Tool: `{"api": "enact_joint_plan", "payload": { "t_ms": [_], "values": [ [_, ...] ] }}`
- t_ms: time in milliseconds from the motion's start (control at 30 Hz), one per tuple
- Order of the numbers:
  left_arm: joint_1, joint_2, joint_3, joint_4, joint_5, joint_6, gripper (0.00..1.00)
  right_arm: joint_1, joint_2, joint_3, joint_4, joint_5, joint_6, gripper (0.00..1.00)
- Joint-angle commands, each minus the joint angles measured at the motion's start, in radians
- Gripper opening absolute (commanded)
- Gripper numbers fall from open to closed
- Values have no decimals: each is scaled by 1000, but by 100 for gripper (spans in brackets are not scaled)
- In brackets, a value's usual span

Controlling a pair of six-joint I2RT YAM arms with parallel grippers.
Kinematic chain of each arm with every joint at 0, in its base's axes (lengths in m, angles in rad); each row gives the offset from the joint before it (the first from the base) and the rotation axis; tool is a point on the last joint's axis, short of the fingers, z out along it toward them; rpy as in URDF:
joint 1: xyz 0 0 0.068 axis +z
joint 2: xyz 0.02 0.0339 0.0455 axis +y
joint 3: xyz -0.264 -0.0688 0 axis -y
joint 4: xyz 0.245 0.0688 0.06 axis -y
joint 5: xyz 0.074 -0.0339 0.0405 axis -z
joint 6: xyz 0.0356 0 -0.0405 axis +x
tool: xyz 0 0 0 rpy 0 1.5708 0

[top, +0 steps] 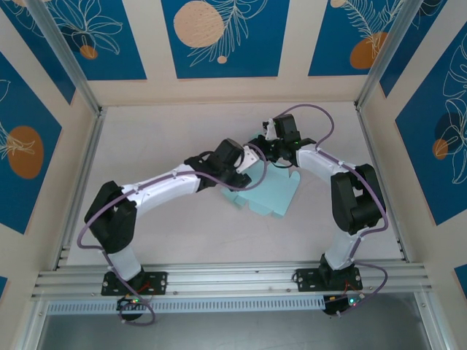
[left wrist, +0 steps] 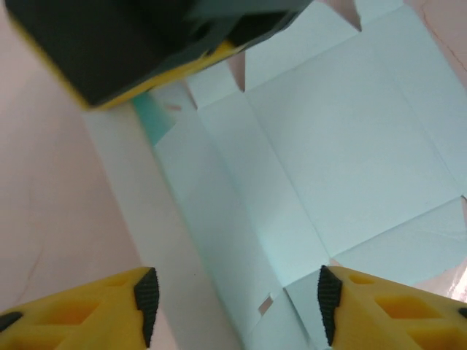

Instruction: Fold the paper box

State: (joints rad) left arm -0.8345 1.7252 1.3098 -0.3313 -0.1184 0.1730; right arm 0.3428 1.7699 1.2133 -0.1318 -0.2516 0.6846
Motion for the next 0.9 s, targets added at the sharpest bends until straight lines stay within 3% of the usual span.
{"api": "enact_joint_plan", "payload": {
  "t_ms": [0,300,533,800,867],
  "values": [
    [-11,-3,-13,86,-161,73,55,-5,-27,1,18,-5,21,19],
    [-68,57,-36,149,-304,174,42,-1,-27,-12,38,11,75,19],
    [-86,76,-47,176,-359,199,41,1,-23,-28,71,27,119,18],
    [-95,102,-107,327,-485,307,5,12,-23,-51,103,54,165,18],
    [-96,106,-140,401,-521,369,0,19,-20,-63,125,70,196,18]
  ]
}}
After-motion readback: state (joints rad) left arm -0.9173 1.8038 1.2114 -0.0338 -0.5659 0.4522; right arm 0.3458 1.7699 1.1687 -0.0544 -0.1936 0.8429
